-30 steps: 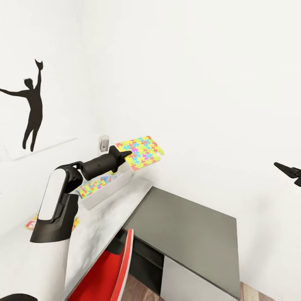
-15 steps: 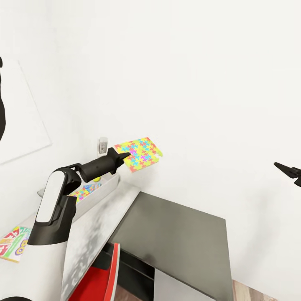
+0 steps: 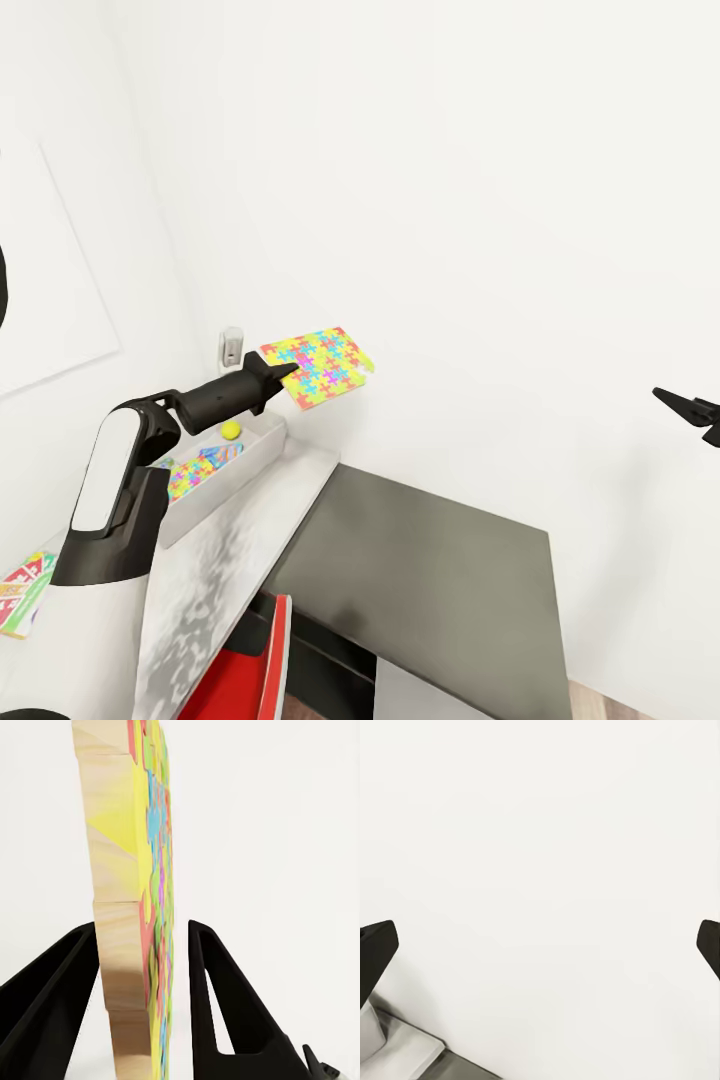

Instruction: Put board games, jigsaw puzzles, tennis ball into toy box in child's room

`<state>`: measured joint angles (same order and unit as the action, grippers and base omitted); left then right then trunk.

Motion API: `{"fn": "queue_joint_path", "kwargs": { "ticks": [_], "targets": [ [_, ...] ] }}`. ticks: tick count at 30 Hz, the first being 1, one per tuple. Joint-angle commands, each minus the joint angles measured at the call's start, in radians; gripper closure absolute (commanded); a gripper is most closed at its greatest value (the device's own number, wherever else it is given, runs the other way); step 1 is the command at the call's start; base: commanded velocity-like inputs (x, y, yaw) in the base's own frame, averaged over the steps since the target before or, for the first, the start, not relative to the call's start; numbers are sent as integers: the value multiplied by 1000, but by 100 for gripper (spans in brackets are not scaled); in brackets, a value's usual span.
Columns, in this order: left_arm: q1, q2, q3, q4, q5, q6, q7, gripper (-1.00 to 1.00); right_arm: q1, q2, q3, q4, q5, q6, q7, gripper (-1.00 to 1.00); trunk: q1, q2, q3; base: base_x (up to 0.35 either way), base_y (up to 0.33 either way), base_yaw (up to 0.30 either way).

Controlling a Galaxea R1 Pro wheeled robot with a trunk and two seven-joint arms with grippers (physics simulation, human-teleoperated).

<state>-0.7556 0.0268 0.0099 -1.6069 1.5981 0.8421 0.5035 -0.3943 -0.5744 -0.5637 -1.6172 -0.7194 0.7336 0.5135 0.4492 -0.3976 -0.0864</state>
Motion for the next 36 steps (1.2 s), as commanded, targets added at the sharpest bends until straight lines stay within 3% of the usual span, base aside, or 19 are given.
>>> {"fn": "queue_joint_path", "kwargs": {
  "ticks": [1,7,10,12,14,16,20,21,23,24,25,27,28,29,31,32,34,35,36],
  "targets": [
    [-1,1,3,-1,11,2,10,100,-1,0,-2,0,-3,7,3,-100,1,-2,-2,55,1,0],
    [-2,30,61,0,10,2,15,100,-1,3,-8,0,-3,8,7,-100,1,-2,-2,19,0,0],
    [-12,64,77,4,2,0,22,100,-1,6,-5,0,-3,7,7,-100,1,-2,-2,4,0,0],
    [-18,110,97,9,3,-6,22,100,-1,7,-3,0,-3,7,7,-100,1,-2,-2,2,0,0],
    [-18,167,175,43,8,-13,17,100,-1,8,-2,0,-3,7,6,-100,1,-2,-2,0,0,0],
    [-23,201,242,112,0,-13,15,100,-1,8,-2,0,-3,7,5,-100,1,-2,-2,0,0,0],
    [-65,254,269,283,-23,-15,-13,100,-1,8,-2,0,-2,7,5,-100,1,-2,-2,0,0,0],
    [-88,270,262,364,-50,-16,-61,100,-1,8,-1,0,-2,7,5,-100,1,-2,-2,0,0,0],
    [-108,287,248,434,-103,-18,-132,100,-1,7,0,0,-2,10,5,-100,1,-2,-2,0,0,0],
    [-122,302,236,495,-178,-20,-215,100,-1,7,1,0,-2,13,5,-100,1,-2,-2,0,0,0],
    [-145,318,224,633,-348,-40,-393,100,-1,6,3,0,-2,17,5,-100,1,-2,-2,0,0,0],
    [-175,324,219,740,-441,-60,-515,100,-1,3,5,0,-2,21,6,-100,1,-2,-2,0,0,0],
    [-188,325,217,775,-466,-65,-552,100,-1,1,5,0,-2,22,6,-100,1,-2,-2,0,0,0],
    [-239,328,212,925,-613,-84,-713,100,-1,-2,7,0,-2,26,7,-100,1,-2,-3,0,0,0],
    [-251,328,211,975,-675,-106,-758,100,-1,-2,11,0,-2,37,8,-100,1,-2,-5,0,0,0],
    [-294,329,210,1079,-731,-144,-811,100,-1,-6,37,0,-2,52,8,-100,1,-2,-7,0,0,0],
    [-309,327,210,1114,-753,-166,-826,100,-1,-5,44,-1,-2,54,8,-100,1,-2,-10,0,0,0],
    [-322,326,210,1150,-804,-206,-838,100,-1,-9,50,-1,-2,57,8,-100,1,-2,-11,0,0,0],
    [-324,326,210,1166,-820,-215,-840,100,-2,-10,51,-1,-2,59,8,-100,1,-2,-13,0,0,0]
  ]
}}
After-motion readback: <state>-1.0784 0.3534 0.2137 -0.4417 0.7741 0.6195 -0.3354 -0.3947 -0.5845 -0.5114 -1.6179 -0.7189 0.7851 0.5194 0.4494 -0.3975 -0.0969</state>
